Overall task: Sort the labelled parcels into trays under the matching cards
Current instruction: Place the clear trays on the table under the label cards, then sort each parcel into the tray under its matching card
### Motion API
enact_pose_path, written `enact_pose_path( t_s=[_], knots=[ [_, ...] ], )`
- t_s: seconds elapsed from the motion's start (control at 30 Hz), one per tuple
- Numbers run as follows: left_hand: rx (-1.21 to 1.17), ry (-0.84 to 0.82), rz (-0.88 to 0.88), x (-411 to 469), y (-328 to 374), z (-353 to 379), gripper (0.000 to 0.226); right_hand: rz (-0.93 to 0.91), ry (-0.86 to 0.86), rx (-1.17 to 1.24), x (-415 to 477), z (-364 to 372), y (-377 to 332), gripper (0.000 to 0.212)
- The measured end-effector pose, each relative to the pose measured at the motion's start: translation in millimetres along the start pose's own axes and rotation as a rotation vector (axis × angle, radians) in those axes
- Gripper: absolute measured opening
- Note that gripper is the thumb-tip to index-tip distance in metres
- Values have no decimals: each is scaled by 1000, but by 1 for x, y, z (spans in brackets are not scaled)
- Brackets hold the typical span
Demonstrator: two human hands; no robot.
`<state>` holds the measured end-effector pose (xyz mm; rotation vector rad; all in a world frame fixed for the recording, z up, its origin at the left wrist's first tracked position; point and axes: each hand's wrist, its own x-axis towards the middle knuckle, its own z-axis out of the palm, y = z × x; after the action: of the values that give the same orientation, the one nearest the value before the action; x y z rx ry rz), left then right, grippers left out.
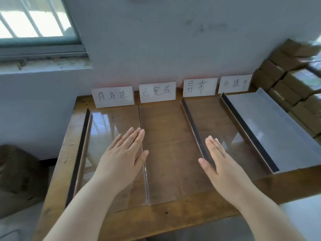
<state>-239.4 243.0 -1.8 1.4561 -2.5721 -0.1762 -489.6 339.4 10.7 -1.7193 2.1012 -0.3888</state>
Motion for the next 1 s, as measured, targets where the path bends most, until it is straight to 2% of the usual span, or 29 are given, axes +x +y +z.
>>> enact_pose_path(
  t_s=[0.37,0.5,0.67,1.0],
  knots=[
    [-86,101,136,27,225,15,66,172,73,-18,-89,-121,160,81],
    [-90,97,150,34,287,19,69,171,89,6,-113,-147,205,85],
    [-72,64,194,39,335,25,69,116,156,4,-134,-172,236,82],
    [-102,-18,278,88,395,45,73,132,245,37,-135,-210,283,76]
  ],
)
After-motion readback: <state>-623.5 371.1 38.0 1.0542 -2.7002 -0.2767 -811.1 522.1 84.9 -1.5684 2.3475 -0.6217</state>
